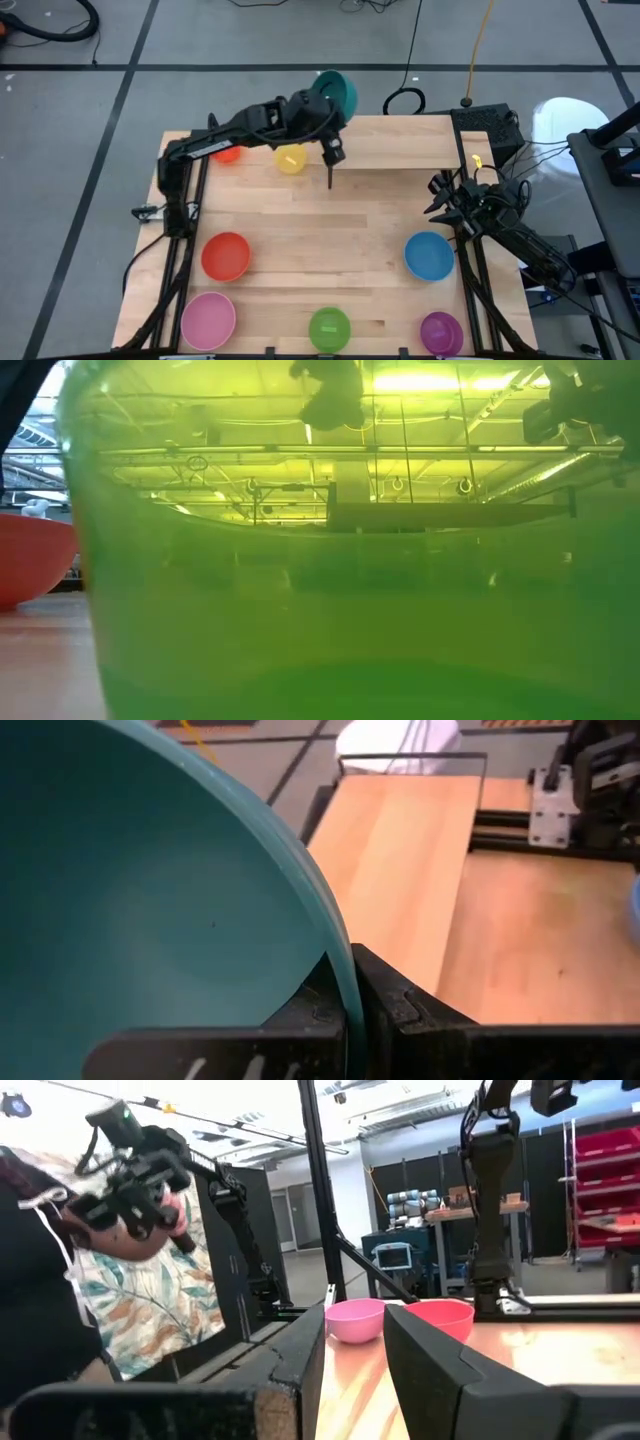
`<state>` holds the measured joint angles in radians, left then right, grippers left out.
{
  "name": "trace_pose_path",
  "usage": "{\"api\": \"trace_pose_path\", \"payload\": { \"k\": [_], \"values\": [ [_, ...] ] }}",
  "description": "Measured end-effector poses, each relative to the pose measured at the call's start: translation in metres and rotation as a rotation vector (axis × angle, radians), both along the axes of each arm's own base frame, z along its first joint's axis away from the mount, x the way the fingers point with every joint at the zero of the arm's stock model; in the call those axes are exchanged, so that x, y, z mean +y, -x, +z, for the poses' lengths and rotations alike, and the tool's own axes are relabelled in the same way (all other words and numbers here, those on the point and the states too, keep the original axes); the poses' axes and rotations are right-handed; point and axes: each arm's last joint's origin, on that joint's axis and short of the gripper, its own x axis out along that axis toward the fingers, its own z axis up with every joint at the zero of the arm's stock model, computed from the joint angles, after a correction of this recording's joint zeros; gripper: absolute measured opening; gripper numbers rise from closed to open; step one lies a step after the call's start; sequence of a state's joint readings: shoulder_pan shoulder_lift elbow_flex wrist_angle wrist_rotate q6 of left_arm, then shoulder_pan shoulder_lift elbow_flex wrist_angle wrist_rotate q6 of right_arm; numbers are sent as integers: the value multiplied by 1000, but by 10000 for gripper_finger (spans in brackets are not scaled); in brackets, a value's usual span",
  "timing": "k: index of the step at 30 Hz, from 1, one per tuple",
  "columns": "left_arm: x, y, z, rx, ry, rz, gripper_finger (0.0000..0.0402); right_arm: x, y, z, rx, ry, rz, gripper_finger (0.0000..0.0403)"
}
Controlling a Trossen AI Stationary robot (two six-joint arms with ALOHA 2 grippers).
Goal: Place and stack bowls onto a shelf
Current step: Put the dark green bowl on the shelf
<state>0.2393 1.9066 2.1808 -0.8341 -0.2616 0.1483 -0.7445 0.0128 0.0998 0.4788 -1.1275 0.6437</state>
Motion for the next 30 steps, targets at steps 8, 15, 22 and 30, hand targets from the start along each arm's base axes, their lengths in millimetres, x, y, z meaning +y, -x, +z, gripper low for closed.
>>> {"api": "trace_pose_path", "payload": {
  "k": [8, 15, 22, 30],
  "values": [
    [12, -30, -32, 64, 50, -42, 4, 0, 0, 0, 11, -23, 5, 98],
    [16, -47, -65, 163, 113, -87, 4, 0, 0, 0, 11, -24, 5, 98],
    [19, -52, -87, 262, 143, -87, 4, 0, 0, 0, 14, -27, 4, 98],
    [23, -55, -101, 320, 146, -93, 4, 0, 0, 0, 15, -29, 3, 98]
  ]
}}
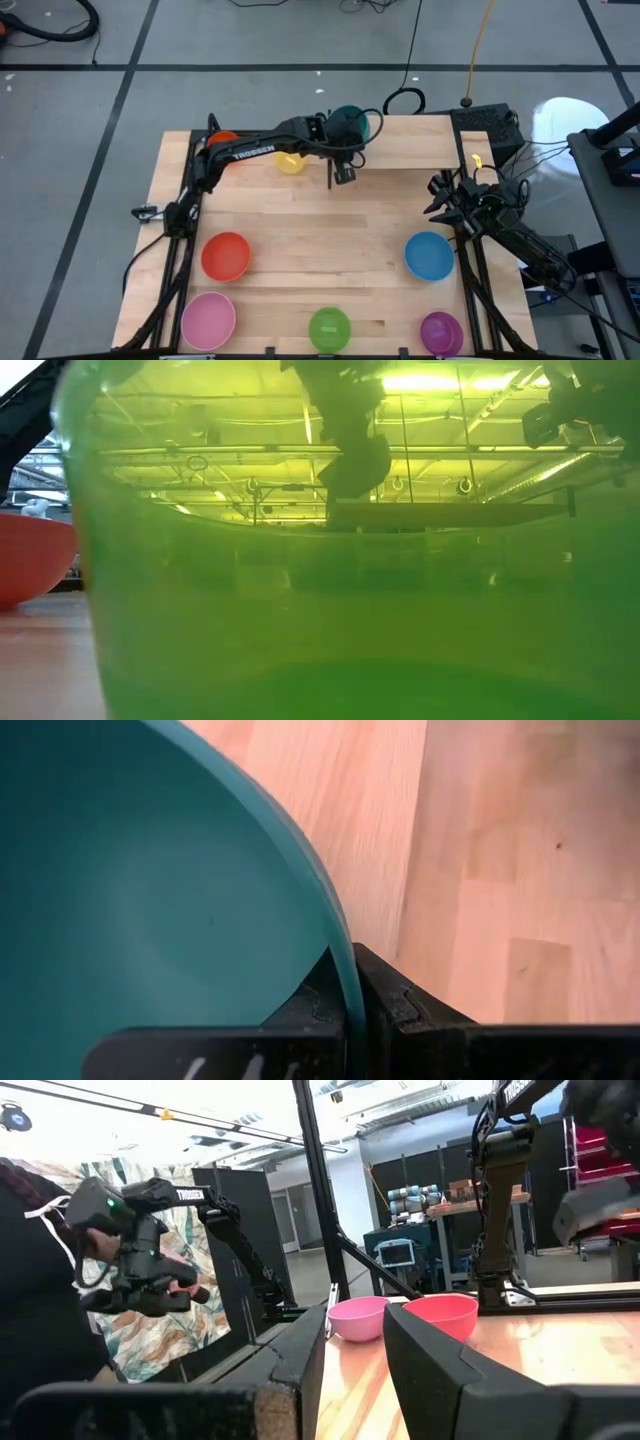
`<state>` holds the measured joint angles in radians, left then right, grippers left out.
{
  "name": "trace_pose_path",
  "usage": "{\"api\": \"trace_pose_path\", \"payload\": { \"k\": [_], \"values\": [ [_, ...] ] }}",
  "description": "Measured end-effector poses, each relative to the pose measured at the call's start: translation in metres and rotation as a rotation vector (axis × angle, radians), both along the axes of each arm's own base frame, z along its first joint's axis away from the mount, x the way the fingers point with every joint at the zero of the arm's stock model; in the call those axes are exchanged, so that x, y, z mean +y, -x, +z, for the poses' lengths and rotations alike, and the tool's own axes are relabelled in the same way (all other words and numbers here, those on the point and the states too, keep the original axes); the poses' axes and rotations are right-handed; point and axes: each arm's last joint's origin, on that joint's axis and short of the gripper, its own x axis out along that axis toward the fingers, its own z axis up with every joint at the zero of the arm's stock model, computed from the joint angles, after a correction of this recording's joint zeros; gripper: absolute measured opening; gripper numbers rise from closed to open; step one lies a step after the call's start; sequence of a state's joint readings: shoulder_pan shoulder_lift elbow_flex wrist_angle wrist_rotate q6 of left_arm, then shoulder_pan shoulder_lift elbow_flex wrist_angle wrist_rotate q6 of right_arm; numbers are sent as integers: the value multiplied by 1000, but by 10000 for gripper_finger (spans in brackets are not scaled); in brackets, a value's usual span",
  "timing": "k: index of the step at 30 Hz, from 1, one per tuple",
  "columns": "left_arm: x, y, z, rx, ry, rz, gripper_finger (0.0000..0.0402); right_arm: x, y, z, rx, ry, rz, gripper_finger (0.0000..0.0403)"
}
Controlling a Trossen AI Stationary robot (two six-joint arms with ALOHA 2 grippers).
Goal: Place and stack bowls onto a shelf
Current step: Put the dark green bowl on the shelf
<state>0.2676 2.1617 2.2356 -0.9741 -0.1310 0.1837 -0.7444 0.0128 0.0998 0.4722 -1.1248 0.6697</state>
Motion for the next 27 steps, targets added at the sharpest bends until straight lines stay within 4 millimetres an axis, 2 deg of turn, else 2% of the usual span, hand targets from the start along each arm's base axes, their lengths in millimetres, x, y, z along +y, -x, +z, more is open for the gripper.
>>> {"api": "trace_pose_path", "payload": {
  "k": [7, 14, 21, 27],
  "values": [
    [2, -5, -17, 61, 15, -9, 4, 0, 0, 0, 4, -4, -1, 98],
    [2, -6, -20, 60, 28, -19, 4, 0, 0, 0, 4, -5, -1, 98],
    [0, -7, -22, 64, 45, -22, 36, 0, 0, 0, 4, -4, -1, 98],
    [-1, -8, -22, 55, 63, 2, 43, 0, 0, 0, 4, -5, -1, 98]
  ]
}}
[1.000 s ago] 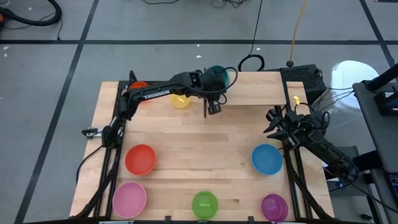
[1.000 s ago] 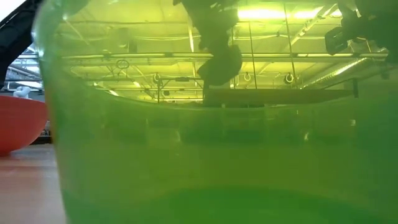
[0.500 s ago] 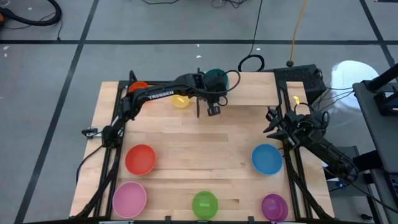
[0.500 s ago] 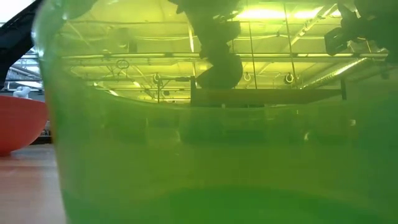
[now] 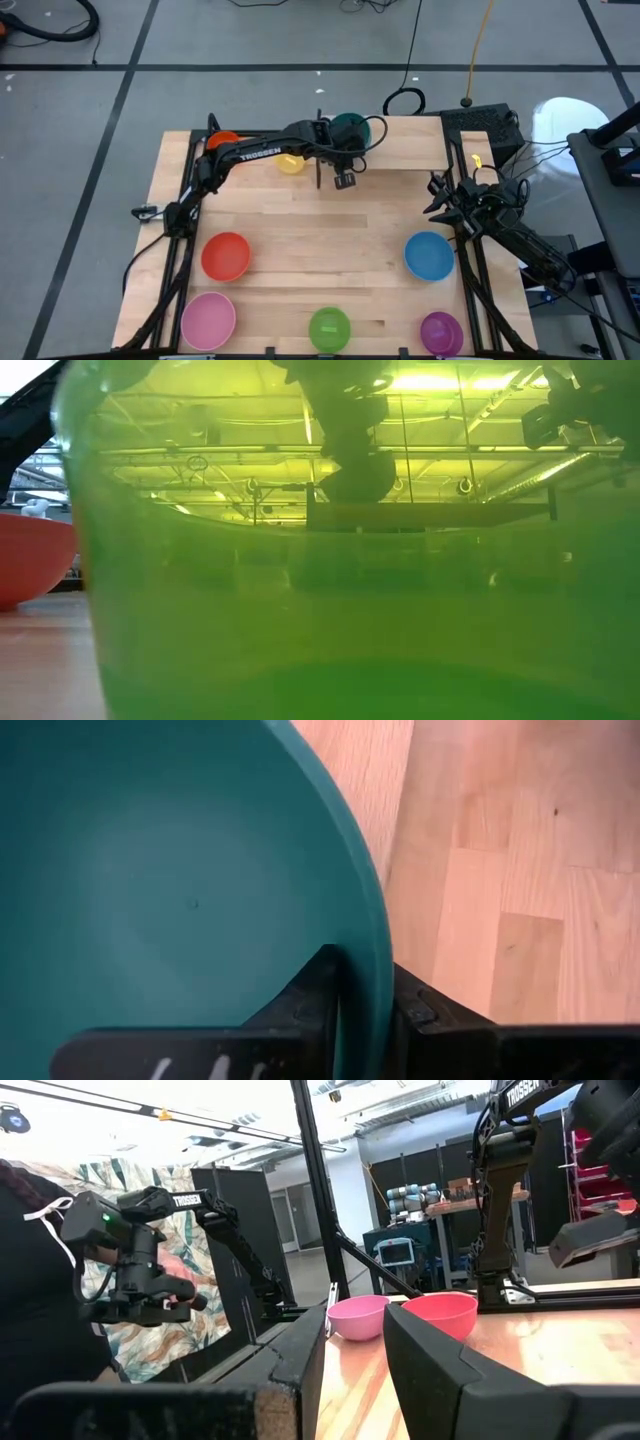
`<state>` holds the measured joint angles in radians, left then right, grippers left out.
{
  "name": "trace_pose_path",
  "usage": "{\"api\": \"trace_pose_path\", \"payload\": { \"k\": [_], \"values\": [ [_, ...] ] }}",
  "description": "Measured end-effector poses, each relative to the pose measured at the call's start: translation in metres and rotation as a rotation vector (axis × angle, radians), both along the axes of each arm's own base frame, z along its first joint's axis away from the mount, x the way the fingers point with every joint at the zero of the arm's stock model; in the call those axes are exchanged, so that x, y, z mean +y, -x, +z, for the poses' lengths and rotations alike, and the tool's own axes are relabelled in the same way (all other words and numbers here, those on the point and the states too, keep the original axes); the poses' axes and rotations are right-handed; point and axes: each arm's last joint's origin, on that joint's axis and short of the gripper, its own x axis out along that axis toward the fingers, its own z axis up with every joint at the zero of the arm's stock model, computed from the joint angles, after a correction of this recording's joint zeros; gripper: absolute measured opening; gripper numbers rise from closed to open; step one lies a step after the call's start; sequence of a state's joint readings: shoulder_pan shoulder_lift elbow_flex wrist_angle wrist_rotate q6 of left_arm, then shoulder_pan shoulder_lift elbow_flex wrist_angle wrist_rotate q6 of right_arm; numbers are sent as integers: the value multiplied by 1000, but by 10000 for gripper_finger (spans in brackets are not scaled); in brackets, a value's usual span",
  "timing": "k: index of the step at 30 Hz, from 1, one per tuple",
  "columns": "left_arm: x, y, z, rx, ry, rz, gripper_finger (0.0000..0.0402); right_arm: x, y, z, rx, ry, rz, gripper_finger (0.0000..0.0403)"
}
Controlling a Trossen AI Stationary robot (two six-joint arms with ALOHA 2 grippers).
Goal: Place and stack bowls onto a shelf
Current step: Put the dark green bowl on the shelf
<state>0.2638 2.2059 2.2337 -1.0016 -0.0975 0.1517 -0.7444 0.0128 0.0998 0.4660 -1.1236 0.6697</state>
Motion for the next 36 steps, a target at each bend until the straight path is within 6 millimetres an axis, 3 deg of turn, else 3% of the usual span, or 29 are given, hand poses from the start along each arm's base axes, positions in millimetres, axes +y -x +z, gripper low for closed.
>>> {"api": "trace_pose_path", "payload": {
  "k": [8, 17, 36],
  "values": [
    [-5, -1, 5, -17, -4, -6, 45, 0, 0, 0, 1, 1, 2, 98],
    [-4, 0, 24, -78, -39, 9, 46, 0, 0, 0, 1, 2, 3, 98],
    [-3, 0, 25, -77, -51, 12, 47, 0, 0, 0, -3, 9, 2, 98]
  ]
}}
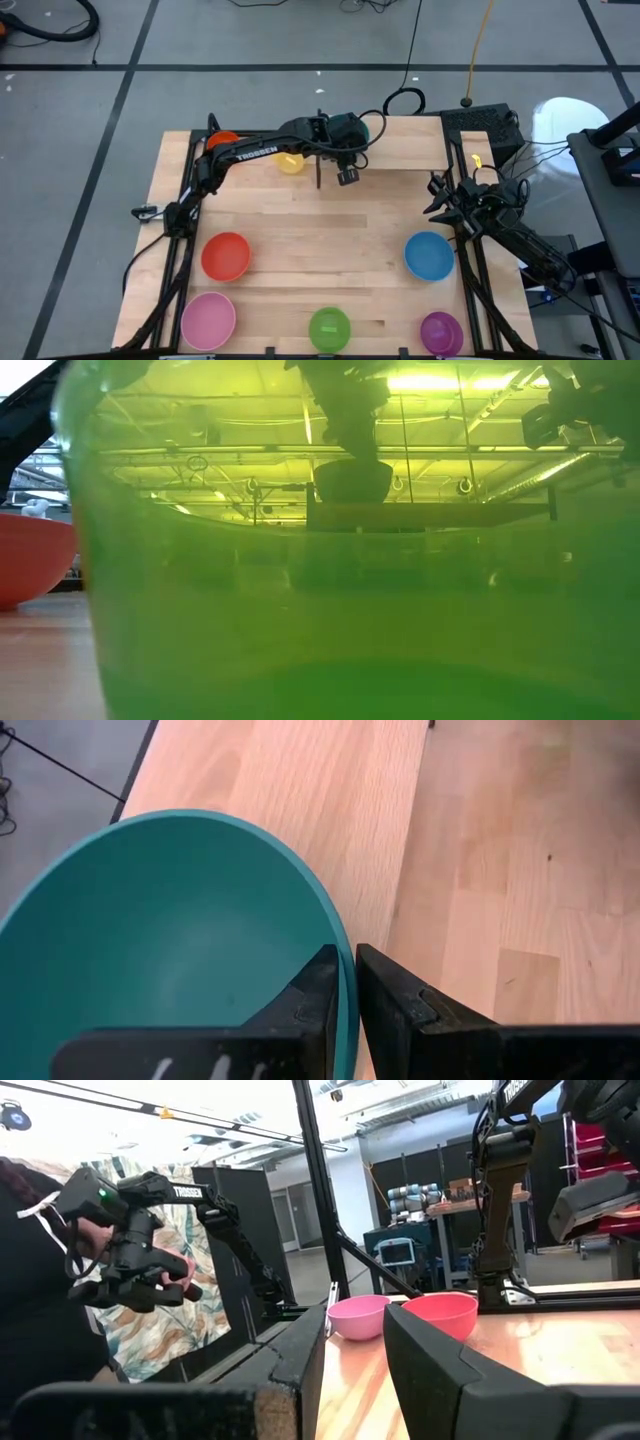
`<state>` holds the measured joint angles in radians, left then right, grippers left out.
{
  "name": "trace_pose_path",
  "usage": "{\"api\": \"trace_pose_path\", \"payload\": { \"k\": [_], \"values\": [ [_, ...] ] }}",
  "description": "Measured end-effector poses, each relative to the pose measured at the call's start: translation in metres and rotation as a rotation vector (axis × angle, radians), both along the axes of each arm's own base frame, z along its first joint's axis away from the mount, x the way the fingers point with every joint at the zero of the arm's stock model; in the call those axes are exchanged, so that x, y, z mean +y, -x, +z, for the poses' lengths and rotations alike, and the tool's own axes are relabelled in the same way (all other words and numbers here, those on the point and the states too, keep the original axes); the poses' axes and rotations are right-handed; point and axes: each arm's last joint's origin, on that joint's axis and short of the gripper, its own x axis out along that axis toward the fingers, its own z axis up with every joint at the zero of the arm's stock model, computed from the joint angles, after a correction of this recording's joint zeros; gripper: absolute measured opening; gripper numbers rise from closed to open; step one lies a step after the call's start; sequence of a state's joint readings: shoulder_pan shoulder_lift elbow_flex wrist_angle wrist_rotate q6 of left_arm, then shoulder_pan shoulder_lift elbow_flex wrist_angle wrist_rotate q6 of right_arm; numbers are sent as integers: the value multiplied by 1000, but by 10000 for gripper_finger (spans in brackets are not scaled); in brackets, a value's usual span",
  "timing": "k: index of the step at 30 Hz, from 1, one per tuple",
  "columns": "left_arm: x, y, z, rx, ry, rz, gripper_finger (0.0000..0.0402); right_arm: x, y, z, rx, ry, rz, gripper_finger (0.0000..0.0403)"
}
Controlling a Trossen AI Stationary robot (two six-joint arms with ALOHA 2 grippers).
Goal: Place and stack bowls onto a shelf
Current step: Put the dark green bowl on the shelf, then stack the blue bowl on top of the dark green bowl on the shelf
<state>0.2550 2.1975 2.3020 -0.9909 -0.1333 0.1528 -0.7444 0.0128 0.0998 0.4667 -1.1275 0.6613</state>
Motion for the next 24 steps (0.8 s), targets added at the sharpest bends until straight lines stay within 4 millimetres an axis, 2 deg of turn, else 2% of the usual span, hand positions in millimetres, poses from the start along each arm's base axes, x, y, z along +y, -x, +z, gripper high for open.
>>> {"api": "trace_pose_path", "payload": {
  "k": [8, 14, 18, 21, 24],
  "values": [
    [-1, 4, 11, -36, -13, -2, 47, 0, 0, 0, -7, 15, -3, 98],
    [-1, 5, 24, -103, -34, 2, 47, 0, 0, 0, 20, -50, 12, 98],
    [-5, 9, 31, -115, -39, -5, 47, -1, 0, 2, -16, -46, -41, 98],
    [-11, 16, 42, -130, -45, -17, 47, -1, 2, 7, -64, -70, -75, 98],
    [-19, 27, 63, -169, -84, -59, 47, 1, 4, 15, -100, -66, -87, 98]
  ]
}}
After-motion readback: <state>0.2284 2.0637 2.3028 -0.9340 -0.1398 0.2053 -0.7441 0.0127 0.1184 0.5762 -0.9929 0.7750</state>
